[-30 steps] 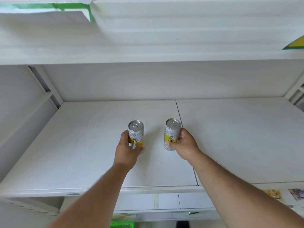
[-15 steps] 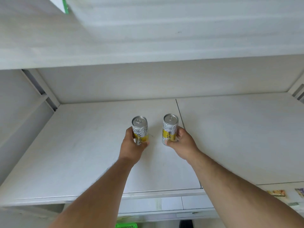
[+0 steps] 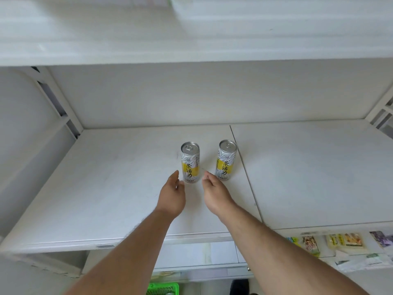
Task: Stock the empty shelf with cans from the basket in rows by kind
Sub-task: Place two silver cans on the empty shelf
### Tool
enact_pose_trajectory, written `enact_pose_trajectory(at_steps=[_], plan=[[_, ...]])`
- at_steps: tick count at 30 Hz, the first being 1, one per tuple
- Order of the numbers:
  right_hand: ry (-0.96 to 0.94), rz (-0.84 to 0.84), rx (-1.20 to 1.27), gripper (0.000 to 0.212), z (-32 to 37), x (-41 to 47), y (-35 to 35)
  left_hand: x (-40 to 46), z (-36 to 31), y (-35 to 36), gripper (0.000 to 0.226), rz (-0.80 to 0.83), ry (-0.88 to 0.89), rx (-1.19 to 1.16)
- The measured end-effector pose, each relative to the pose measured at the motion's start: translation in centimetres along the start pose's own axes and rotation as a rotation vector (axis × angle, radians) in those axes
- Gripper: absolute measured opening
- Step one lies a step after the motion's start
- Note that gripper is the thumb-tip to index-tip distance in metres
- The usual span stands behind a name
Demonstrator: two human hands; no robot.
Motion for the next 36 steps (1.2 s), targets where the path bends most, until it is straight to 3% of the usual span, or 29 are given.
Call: enact_pose_trajectory(at_steps=[10, 36], plan=[[-0.010, 0.069, 0.128, 0.056, -2.4, 5.6, 3.0, 1.3, -0.7, 1.6, 0.050, 0.144, 0.044, -0.057], [-0.154, -0.026, 0.104, 0.042, 5.6, 19.0, 4.3, 15.6, -3.7, 0.6, 0.046, 0.124, 0.050, 0.049]])
Point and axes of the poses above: each hand's wrist, its own x-axis towards the middle knuckle, its own y-axis out of the palm, z = x × y, the point moved 9 cm from there along x, towards the middle knuckle, and after that the axes turned 1 degree about y, right-handed, at the moved point
